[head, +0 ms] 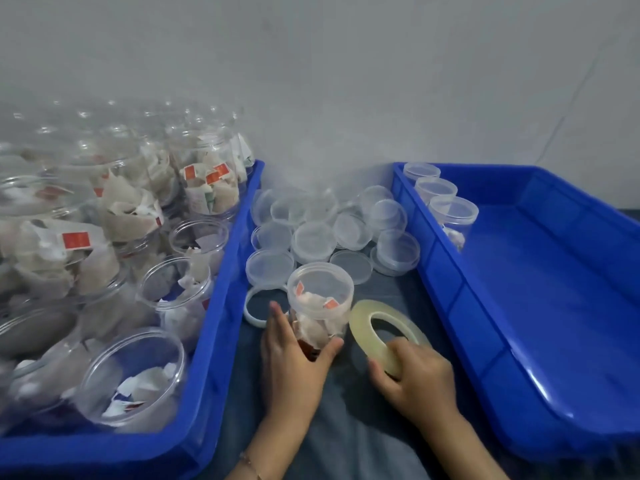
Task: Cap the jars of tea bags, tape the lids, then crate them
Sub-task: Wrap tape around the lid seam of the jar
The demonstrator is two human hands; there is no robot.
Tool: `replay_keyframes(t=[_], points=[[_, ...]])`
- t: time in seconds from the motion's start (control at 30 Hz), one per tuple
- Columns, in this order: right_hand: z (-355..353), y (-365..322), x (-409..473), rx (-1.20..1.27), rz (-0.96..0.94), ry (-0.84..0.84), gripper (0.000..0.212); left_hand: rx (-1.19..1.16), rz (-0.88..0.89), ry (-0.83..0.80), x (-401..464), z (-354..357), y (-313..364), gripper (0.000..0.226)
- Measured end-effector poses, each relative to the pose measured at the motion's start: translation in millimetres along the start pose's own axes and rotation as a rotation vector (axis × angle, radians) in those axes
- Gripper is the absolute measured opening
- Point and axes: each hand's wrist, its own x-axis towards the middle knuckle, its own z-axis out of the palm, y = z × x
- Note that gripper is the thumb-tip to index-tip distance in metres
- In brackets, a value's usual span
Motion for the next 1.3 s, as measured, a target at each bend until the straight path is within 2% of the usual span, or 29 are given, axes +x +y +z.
replay_keyframes(t=[0.07,0.13,0.2,0.23,0.33,0.4,0.43,0.5,0.6,0.7,0.97,1.03,1.13,1.3], points=[[-1.1,0.9,1.1,0.037,-0.008,0.035,0.032,0.032,0.167,0.145,-1.2,-4.3,2.0,0.106],[-1.2,1.0,2.1,0.078,-0.012,0.101,0.036,0.06,0.528,0.339,-6.5,-4.2,0.7,0.064],[-1.5,2.6,2.5,0.106,-0.007,0.151,0.037,0.02,0.775,0.377,-16.0,-1.7,4.8,0.022],[-2.0,3.4,2.7,0.122,0.0,0.162,0.036,-0.022,0.803,0.351,-19.9,-0.1,11.3,0.013],[-3.6,4.9,0.5,0.169,0.036,0.16,0.034,-0.181,0.644,0.126,-27.8,5.8,36.8,0.021],[-5.1,6.2,-2.8,0.214,0.068,0.147,0.031,-0.167,0.452,-0.1,-28.5,9.1,54.3,0.042],[-6.1,6.4,-4.8,0.224,0.074,0.14,0.03,-0.126,0.423,-0.155,-28.2,12.9,56.5,0.046],[-6.9,7.0,-7.4,0.189,0.05,0.128,0.029,-0.072,0.43,-0.164,-26.2,15.2,57.5,0.038],[-5.2,6.2,-6.1,0.124,0.022,0.115,0.032,-0.045,0.416,-0.091,-24.6,13.3,55.7,0.02],[-2.7,4.8,-5.8,0.084,0.012,0.113,0.033,-0.036,0.374,-0.05,-23.5,10.3,51.5,0.012],[-0.8,2.7,-4.3,0.019,0.035,0.101,0.036,0.088,0.43,-0.025,-21.1,6.5,48.9,0.013],[-0.2,2.3,-3.8,-0.006,0.043,0.084,0.039,0.096,0.367,-0.064,-23.2,7.5,46.8,0.003],[1.0,2.1,-4.2,-0.041,0.03,0.048,0.041,0.139,0.2,-0.217,-27.4,11.7,41.4,0.019],[6.2,0.8,-4.0,-0.159,-0.047,0.03,0.042,0.18,0.055,-0.388,-28.1,2.7,34.5,0.014]])
